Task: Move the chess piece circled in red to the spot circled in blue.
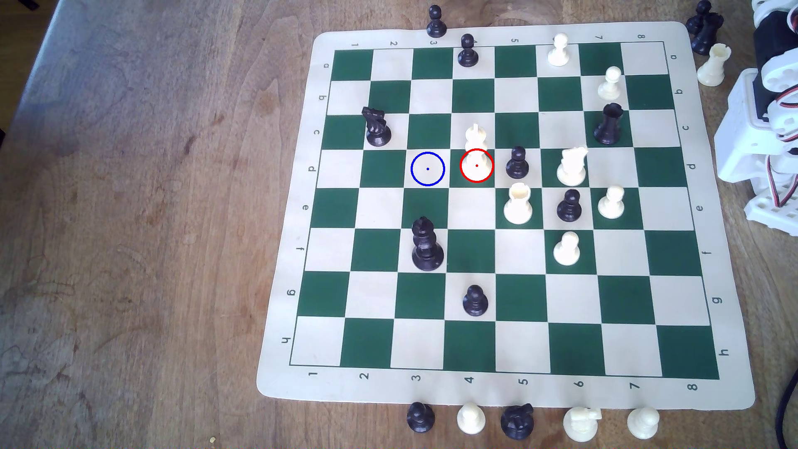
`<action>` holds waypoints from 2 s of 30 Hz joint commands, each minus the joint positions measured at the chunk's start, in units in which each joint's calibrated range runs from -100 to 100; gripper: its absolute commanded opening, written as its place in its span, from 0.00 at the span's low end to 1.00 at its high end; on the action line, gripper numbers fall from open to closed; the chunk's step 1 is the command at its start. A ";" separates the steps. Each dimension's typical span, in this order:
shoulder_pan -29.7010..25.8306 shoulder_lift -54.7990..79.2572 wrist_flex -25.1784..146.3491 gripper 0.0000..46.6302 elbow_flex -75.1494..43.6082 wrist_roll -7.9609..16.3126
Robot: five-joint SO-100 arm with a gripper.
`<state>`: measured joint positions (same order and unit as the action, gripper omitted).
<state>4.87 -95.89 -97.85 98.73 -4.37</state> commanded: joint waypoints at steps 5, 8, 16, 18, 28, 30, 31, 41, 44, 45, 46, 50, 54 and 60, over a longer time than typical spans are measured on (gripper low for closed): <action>-1.39 0.05 8.74 0.01 1.08 -0.49; -1.54 0.05 17.75 0.01 -0.73 0.34; -0.68 0.05 58.21 0.02 -13.51 1.76; 0.96 0.05 64.76 0.03 -15.14 3.13; 3.70 0.22 116.69 0.00 -33.46 3.27; 3.23 2.86 129.38 0.00 -39.71 2.64; 2.92 3.62 132.57 0.00 -41.26 2.59; 2.05 19.58 156.57 0.00 -59.57 9.43; 1.19 29.68 162.30 0.10 -65.46 10.65; 1.12 31.72 163.29 0.10 -67.18 11.33; 0.41 35.88 165.17 0.11 -69.99 12.31; -2.40 41.65 167.38 0.14 -74.26 14.70; -2.56 47.59 165.58 0.21 -76.89 18.17; -2.09 56.93 164.92 0.33 -78.06 19.88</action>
<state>2.65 -42.77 68.69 25.35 14.77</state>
